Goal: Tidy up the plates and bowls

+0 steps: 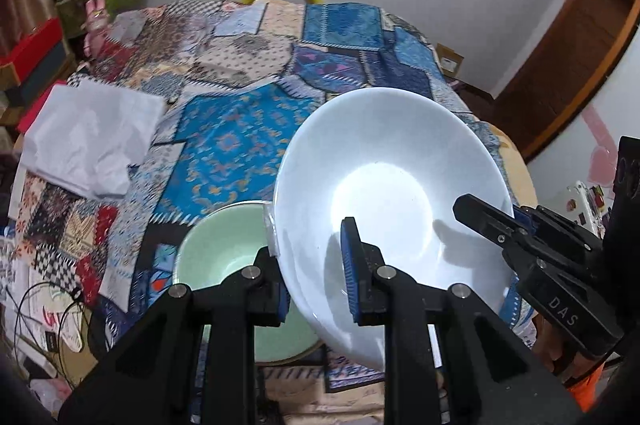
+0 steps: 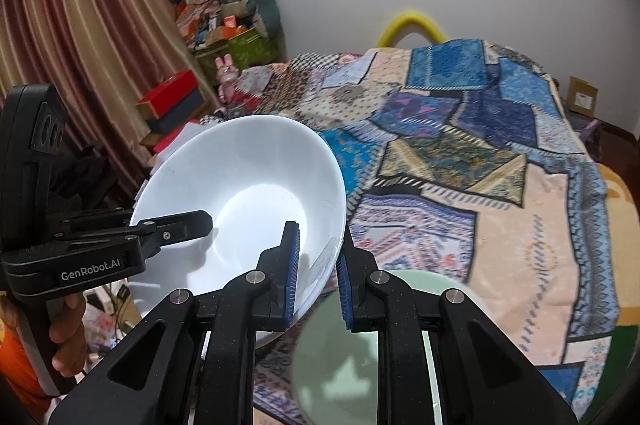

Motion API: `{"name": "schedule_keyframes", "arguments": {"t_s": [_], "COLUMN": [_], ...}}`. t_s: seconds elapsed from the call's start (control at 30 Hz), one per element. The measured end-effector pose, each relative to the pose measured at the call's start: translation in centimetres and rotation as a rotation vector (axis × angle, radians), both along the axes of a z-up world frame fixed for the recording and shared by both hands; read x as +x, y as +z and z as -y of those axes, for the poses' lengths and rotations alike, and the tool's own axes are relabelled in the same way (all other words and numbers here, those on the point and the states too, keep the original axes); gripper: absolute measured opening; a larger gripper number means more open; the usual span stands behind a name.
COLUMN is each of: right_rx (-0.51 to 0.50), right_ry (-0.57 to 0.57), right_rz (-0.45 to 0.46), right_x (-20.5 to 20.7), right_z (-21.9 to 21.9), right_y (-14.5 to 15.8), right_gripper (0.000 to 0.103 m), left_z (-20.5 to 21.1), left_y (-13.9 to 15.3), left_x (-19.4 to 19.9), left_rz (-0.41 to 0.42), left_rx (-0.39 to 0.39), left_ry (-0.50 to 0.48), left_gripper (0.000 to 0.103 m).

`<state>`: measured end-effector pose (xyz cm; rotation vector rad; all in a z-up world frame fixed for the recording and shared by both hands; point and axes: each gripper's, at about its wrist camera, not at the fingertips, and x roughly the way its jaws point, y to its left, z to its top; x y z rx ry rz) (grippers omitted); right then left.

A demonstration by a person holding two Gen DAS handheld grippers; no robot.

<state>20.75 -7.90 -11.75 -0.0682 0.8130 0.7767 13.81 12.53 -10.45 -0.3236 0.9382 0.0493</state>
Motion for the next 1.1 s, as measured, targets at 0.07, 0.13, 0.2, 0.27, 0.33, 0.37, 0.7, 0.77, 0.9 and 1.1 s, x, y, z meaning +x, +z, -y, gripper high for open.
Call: {"name": "schedule_keyframes", "arguments": {"t_s": [0.07, 0.13, 0.2, 0.27, 0.33, 0.37, 0.7, 0.77, 0.9, 1.1], "right_rx": [-0.001, -0.001, -0.002, -0.006, -0.009, -0.011, -0.045, -0.052, -0.065, -0.071], "right_ry": [0.015, 0.027, 0.037, 0.045, 0.054, 0.056, 0.088, 0.095, 0.104, 0.112], "right_rz": [-0.01, -0.023, -0.036, -0.048, -0.059, -0.065, -0.138, -0.157, -0.192, -0.218], "right_x": [-0.2, -0.3, -0.7, -0.9, -1.0, -1.1, -1.0, -0.9, -0.7, -0.4], "right_z": [-0.8, -1.5, -2.2, -2.7, -3.3, -3.5, -5.5, -5.9, -6.4, -6.6], "right_y": [-0.4, -1.0, -1.3, -1.7, -2.3, -2.4, -5.7, -6.5, -7.8, -8.7], "right_gripper": [0.016, 0.016, 0.016, 0.016, 0.016, 0.016, 0.016, 0.016, 0.016, 0.016], "left_z": [-0.8, -1.5, -2.2, -2.9, -3.3, -3.5, -5.3, -5.5, -5.9, -6.2], "left_y": [-0.5, -1.1, -1.6, -2.2, -2.7, -2.9, -6.7, -7.5, -8.7, -9.1], "left_x": [-0.4, -0.8, -1.1, -1.3, -1.6, -1.6, -1.6, -1.5, -1.3, -1.3], "left_rz": [-0.009, -0.019, -0.032, -0.042, -0.049, -0.053, -0.128, -0.146, -0.175, -0.174], "left_rx": [0.0, -0.004, -0.008, -0.007, -0.006, -0.006, -0.019, -0.019, -0.019, -0.007], "left_ry": [0.014, 0.028, 0.039, 0.046, 0.053, 0.055, 0.082, 0.084, 0.083, 0.071], "left_gripper": [0.021, 0.021, 0.021, 0.021, 0.021, 0.021, 0.021, 0.021, 0.021, 0.021]}}
